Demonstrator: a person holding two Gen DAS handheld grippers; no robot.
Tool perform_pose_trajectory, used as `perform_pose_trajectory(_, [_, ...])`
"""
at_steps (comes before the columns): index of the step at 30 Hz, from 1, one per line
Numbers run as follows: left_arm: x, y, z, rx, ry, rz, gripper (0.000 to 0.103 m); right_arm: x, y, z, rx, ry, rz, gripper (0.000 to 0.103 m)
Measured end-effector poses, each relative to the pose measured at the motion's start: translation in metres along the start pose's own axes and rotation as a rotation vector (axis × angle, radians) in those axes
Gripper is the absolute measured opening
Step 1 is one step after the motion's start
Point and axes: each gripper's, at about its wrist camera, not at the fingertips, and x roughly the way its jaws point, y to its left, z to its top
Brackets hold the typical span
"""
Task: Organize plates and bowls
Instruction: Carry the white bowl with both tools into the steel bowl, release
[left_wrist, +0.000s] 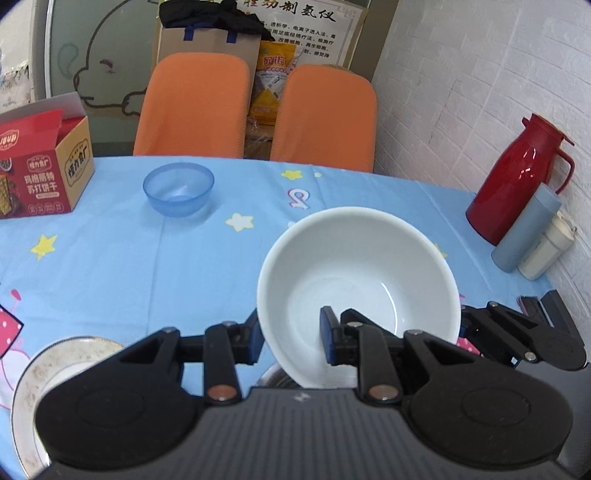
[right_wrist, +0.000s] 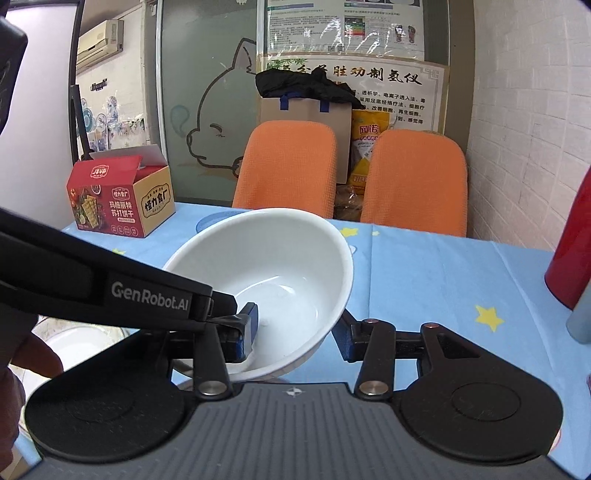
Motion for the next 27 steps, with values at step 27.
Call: perform_pose_trajectory(27, [0.002, 0.000, -0.069, 0.079, 0.006, 0.021, 0.037, -0.026, 0.015, -0.073, 0.126, 0.020, 0.023, 0.103])
